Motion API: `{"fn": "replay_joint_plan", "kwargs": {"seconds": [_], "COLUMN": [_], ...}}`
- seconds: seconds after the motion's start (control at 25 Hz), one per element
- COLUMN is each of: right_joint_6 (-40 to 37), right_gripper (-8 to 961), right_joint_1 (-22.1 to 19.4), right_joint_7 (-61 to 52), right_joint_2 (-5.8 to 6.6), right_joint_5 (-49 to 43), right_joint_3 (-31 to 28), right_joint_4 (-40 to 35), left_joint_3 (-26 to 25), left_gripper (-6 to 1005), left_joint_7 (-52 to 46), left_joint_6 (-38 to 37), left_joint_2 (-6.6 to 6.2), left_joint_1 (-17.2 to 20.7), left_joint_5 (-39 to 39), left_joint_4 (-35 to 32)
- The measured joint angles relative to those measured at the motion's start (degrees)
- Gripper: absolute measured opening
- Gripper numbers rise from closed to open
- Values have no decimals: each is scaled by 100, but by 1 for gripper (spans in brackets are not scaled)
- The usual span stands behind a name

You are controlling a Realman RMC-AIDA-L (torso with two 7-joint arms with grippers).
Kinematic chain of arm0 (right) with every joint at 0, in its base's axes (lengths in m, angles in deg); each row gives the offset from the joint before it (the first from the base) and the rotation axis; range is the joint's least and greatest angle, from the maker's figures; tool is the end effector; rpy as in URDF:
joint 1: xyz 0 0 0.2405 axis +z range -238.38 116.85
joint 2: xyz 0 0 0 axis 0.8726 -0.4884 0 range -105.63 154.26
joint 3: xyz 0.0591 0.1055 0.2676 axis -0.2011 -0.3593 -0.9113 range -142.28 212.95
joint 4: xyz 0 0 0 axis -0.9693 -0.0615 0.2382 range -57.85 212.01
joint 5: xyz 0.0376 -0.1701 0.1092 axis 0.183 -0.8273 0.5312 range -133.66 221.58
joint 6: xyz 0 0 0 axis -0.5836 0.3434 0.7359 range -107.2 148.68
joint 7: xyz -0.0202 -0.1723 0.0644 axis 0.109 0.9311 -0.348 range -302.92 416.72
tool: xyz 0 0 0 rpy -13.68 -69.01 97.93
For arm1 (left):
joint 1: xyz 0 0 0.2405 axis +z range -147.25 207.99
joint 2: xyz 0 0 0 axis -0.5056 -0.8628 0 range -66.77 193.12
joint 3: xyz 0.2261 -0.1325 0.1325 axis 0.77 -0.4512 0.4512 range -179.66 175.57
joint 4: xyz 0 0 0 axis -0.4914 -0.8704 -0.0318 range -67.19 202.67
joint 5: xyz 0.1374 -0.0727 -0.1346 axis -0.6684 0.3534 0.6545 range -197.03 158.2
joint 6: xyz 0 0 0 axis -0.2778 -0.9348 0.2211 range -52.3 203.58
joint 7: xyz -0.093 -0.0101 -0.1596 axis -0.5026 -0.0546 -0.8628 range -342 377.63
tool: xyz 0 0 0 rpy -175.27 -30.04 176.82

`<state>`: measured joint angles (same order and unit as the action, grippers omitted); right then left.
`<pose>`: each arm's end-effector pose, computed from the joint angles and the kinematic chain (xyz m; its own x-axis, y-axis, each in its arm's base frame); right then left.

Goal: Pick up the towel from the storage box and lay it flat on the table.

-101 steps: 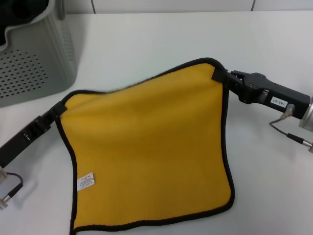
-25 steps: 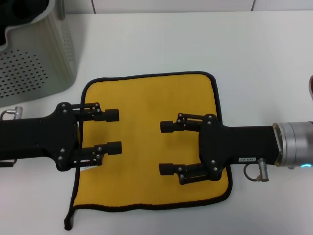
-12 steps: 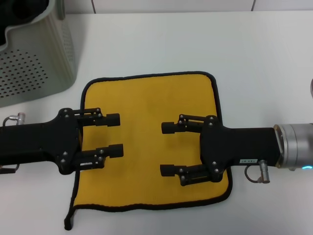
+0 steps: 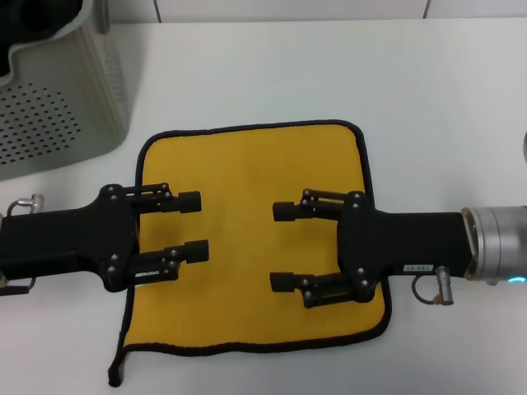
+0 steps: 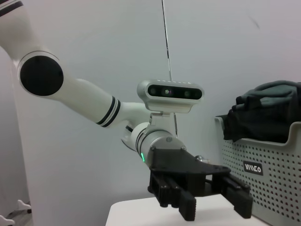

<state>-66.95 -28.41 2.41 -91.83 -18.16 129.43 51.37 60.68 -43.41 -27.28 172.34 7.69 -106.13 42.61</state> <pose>0.1899 0.3076 -0.1142 0.7447 -0.0385 -0.6663 -0.0428 -0.9990 0.0099 -0.2853 0.2848 -0.0201 0.7413 0.1776 0.6472 0.2523 -0.9674 -0.0235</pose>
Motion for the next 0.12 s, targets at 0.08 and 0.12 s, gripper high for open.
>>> {"fn": "replay_joint_plan", "kwargs": {"seconds": [0.08,0.12], "right_joint_6": [4,4], "right_gripper": [821,821], "right_joint_1": [-14,-14], "right_joint_7": [57,57], "right_joint_2": [-6,-6], "right_joint_5": [39,39], "right_joint_3": [-72,-72], "right_joint_4": [25,25], "left_joint_3": [-16,-24], "left_gripper": [622,622], "left_joint_7": [-5,-10], "left_joint_6": [92,136], "left_joint_2": [8,12], "left_joint_1": [4,8], "left_joint_5": [-2,-3], "left_joint_4": [3,5]}}
